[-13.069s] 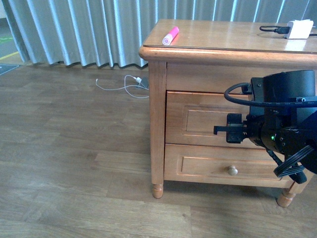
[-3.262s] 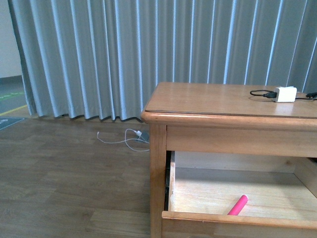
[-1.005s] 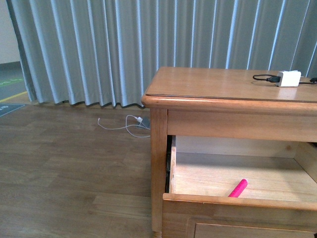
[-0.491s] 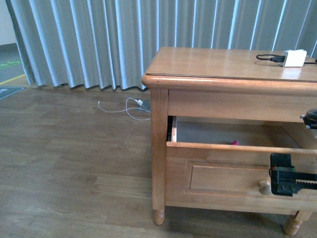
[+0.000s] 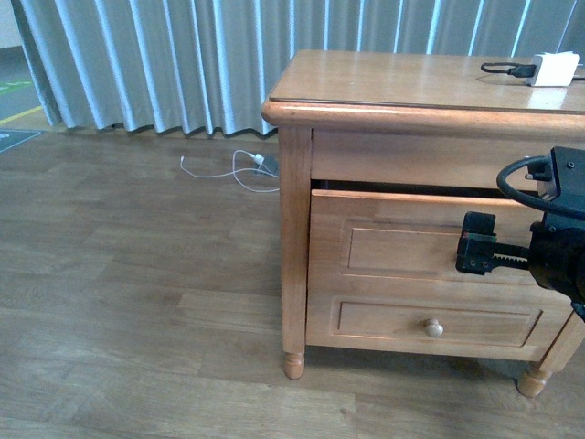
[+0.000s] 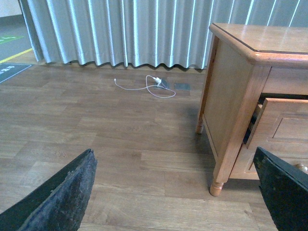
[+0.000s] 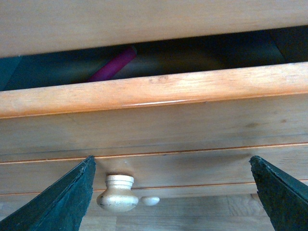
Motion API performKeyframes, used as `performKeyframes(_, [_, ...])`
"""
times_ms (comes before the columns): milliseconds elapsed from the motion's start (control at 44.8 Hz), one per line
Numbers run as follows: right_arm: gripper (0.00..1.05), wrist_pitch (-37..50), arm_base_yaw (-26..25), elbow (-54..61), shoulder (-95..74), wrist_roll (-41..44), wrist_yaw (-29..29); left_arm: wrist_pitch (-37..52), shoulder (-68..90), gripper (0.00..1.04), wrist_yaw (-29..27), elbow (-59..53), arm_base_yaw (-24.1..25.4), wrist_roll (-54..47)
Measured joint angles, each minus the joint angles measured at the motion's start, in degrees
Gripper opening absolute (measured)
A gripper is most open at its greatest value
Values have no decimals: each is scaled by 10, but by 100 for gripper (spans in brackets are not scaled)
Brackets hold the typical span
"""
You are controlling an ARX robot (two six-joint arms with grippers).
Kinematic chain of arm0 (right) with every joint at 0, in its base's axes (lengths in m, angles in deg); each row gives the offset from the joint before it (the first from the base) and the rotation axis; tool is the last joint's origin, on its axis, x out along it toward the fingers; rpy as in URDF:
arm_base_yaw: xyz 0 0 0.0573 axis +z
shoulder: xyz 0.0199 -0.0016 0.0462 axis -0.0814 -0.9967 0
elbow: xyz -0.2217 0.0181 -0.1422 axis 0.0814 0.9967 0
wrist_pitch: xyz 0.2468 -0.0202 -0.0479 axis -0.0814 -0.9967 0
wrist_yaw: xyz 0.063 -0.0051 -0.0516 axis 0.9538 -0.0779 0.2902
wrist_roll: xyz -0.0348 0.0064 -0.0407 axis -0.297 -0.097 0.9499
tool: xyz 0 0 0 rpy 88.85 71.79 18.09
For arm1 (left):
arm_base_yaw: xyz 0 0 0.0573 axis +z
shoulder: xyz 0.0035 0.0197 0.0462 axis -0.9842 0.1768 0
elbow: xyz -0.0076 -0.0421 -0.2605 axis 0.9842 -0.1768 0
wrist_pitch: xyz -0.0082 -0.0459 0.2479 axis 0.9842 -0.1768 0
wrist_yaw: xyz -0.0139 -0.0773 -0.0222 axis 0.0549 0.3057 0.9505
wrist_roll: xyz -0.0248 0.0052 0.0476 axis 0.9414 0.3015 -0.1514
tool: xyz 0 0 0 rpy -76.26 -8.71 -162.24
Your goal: Place pink marker in drawer with both arms
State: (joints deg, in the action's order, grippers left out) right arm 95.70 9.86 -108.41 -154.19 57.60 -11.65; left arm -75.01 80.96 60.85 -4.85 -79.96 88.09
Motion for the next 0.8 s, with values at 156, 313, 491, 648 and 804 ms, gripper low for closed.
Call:
performKeyframes(156, [96, 19, 3, -22, -23, -5, -7, 0, 0, 99, 0, 0, 0, 0])
performKeyframes(313, [96, 25, 6, -53, -46, -9, -13, 0, 0, 99, 0, 0, 0, 0])
performKeyframes(491, [96, 30, 6, -69, -62, -9, -16, 0, 0, 99, 0, 0, 0, 0])
performKeyframes(648, [96, 35, 6, -75, -66, -9, -17, 0, 0, 99, 0, 0, 0, 0])
performKeyframes(804, [96, 36, 5, -74, -65, -8, -14, 0, 0, 99, 0, 0, 0, 0])
